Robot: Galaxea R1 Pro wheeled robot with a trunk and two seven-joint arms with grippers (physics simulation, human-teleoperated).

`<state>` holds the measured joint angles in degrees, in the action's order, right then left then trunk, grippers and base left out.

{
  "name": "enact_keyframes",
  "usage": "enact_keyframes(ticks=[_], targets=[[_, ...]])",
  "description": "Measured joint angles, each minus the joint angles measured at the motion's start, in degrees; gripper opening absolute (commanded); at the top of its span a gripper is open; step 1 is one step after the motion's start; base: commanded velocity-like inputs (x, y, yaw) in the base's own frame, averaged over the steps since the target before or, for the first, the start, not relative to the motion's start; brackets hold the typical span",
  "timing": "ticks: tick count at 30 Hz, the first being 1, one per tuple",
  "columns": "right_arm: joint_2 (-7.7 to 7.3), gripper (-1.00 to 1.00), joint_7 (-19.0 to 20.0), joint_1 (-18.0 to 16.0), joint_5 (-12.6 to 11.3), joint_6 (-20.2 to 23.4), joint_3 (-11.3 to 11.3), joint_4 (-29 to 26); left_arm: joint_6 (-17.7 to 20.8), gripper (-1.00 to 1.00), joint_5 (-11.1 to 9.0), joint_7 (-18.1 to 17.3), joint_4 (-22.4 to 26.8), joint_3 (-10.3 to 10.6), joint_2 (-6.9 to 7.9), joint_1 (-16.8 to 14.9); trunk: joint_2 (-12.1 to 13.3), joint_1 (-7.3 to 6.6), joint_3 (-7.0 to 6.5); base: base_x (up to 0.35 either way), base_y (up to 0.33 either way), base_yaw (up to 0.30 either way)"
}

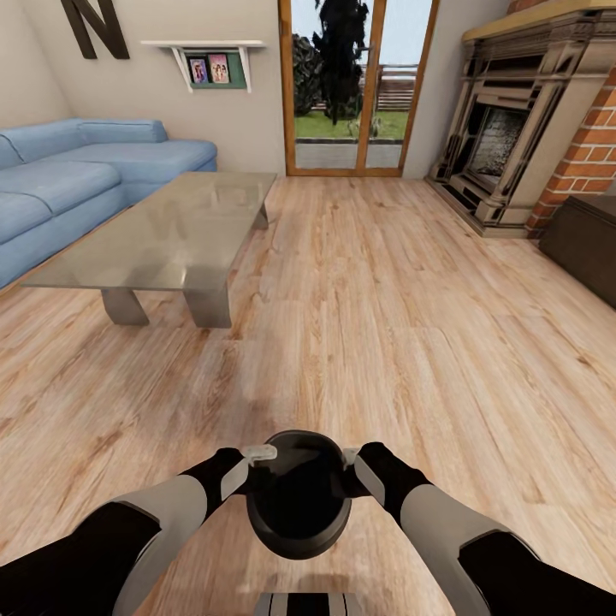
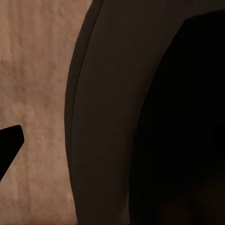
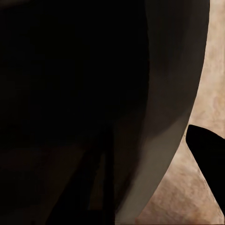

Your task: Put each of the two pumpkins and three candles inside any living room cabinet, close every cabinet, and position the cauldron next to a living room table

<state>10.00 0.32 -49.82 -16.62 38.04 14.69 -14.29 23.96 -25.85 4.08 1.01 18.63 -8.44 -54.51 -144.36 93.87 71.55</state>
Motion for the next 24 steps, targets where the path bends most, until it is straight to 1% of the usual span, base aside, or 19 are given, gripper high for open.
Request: enact_keyframes(ticks=[5, 24], targets=[[0.0, -1.0, -0.1, 0.0, -0.6, 0.0, -0.1, 0.0, 0.0, 1.0, 0.0, 0.1, 0.0, 0.0, 0.0, 0.0, 0.0, 0.0, 0.0, 0.0, 0.0, 0.0], [0.0, -1.0, -0.1, 0.0, -0.7, 0.0, -0.1, 0.0, 0.0, 1.0, 0.0, 0.1, 0.0, 0.0, 0.0, 0.0, 0.0, 0.0, 0.0, 0.0, 0.0, 0.0]])
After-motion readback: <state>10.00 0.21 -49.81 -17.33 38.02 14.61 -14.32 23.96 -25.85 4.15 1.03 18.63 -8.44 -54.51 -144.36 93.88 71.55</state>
